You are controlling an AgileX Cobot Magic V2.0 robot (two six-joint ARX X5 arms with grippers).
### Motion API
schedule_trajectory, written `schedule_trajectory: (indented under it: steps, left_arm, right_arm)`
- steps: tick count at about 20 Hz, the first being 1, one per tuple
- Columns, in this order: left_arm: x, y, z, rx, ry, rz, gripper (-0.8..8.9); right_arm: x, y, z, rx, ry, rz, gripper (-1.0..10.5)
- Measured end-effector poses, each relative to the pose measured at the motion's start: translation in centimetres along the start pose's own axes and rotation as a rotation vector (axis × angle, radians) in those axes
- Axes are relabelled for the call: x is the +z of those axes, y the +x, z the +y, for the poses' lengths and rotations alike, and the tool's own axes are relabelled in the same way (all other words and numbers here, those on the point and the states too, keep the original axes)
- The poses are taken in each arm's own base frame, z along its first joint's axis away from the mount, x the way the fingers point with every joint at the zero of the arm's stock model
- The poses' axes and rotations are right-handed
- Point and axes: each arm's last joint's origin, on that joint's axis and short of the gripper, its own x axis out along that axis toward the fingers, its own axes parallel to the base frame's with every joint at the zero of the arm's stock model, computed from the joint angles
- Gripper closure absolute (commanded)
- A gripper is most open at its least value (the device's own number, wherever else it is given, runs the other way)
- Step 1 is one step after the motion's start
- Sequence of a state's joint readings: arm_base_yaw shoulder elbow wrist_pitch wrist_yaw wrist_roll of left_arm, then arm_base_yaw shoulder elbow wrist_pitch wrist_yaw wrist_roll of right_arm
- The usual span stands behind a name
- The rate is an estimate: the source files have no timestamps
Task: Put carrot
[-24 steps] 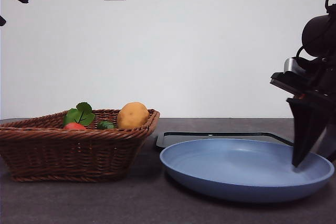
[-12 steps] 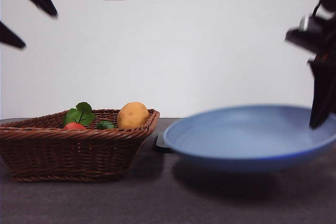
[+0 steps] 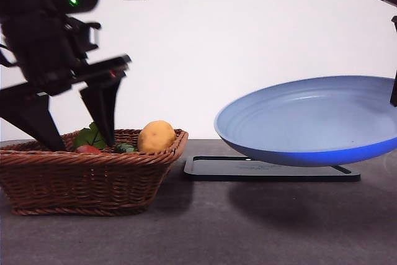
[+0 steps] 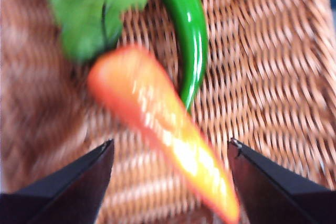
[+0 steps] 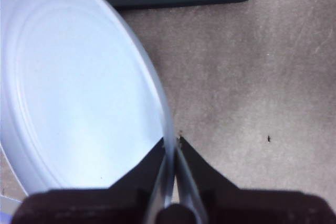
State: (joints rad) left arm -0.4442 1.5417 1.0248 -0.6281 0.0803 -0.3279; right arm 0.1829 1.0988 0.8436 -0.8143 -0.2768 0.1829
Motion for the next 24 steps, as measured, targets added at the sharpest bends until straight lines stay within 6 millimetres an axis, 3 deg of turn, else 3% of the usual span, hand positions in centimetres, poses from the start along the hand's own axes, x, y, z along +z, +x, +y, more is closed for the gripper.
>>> schedule_trajectory:
  steps: [3, 10, 15, 24]
  left_arm:
    - [1.1, 1.5, -0.2, 0.020, -0.009, 0.024, 4.39]
    - [1.1, 3.2, 0.4, 0.079, -0.019, 0.064, 4.43]
    - [1.1, 3.3, 0.4, 0.077, -0.020, 0.059, 6.46]
    - [1.6, 3.3, 0.2, 0.058, 0.048, 0.014, 6.63]
  right_arm:
    - [0.0, 0.0, 0.0, 0.000, -0.007, 0.001, 9.4]
    - [-0.1, 0.0, 0.0, -0.001, -0.013, 0.006, 9.4]
    - [-0.1, 0.0, 0.0, -0.001, -0.014, 0.007, 9.4]
    - [-0.1, 0.0, 0.0, -0.001, -0.017, 0.007, 9.4]
